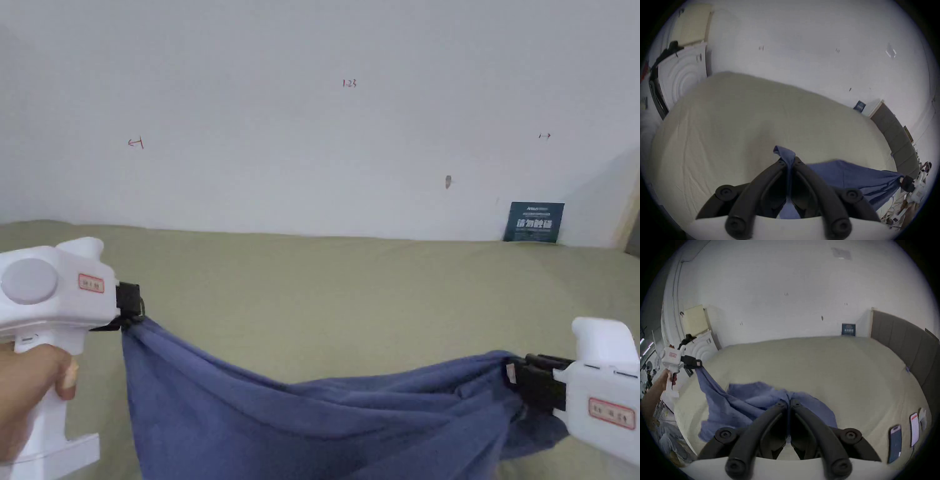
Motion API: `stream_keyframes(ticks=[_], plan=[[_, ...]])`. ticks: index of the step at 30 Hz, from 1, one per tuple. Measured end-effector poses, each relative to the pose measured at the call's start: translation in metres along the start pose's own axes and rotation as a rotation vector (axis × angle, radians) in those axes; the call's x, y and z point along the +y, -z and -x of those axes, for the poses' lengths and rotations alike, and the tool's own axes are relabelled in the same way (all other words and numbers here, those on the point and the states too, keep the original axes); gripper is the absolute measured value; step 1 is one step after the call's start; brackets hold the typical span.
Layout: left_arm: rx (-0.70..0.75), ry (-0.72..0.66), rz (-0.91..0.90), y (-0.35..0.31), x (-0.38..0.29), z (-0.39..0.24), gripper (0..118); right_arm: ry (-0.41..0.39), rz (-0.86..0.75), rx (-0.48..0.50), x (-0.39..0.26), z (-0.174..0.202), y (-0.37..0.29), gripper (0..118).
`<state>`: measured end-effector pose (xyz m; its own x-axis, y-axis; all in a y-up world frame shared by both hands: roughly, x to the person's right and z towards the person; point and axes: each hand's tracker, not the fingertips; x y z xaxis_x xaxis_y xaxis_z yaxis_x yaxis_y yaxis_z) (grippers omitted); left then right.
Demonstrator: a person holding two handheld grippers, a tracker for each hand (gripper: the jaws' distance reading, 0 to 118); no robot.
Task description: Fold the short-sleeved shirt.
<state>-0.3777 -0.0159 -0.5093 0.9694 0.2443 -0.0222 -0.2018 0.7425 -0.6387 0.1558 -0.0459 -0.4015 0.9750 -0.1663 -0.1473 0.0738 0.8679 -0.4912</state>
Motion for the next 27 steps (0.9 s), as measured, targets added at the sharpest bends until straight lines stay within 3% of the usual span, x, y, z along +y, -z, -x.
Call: stream_keyframes(ticks=[8,11,14,17,22,27], plan=[[0.008,-0.033,-0.162,-0.049,0.065,0.008,5,-0.070,-0.152,-0.033,0.095,0.004,0.012,3],[0.049,0.016,-0.209,-0.056,0.089,0.008,5,-0.070,-0.182,-0.042,0.131,0.003,0.018,3],[0.023,-0.024,-0.245,-0.061,0.111,0.009,5,-0.078,-0.234,-0.069,0.164,0.004,0.027,3],[0.031,-0.026,-0.278,-0.058,0.135,0.007,5,-0.031,-0.264,-0.067,0.191,0.003,0.038,3],[0.054,-0.002,-0.330,-0.048,0.157,-0.003,5,-0.061,-0.293,-0.090,0.212,0.005,0.059,3],[0.058,-0.023,-0.313,-0.030,0.145,-0.007,5,-0.028,-0.256,-0.113,0.195,-0.002,0.090,3]])
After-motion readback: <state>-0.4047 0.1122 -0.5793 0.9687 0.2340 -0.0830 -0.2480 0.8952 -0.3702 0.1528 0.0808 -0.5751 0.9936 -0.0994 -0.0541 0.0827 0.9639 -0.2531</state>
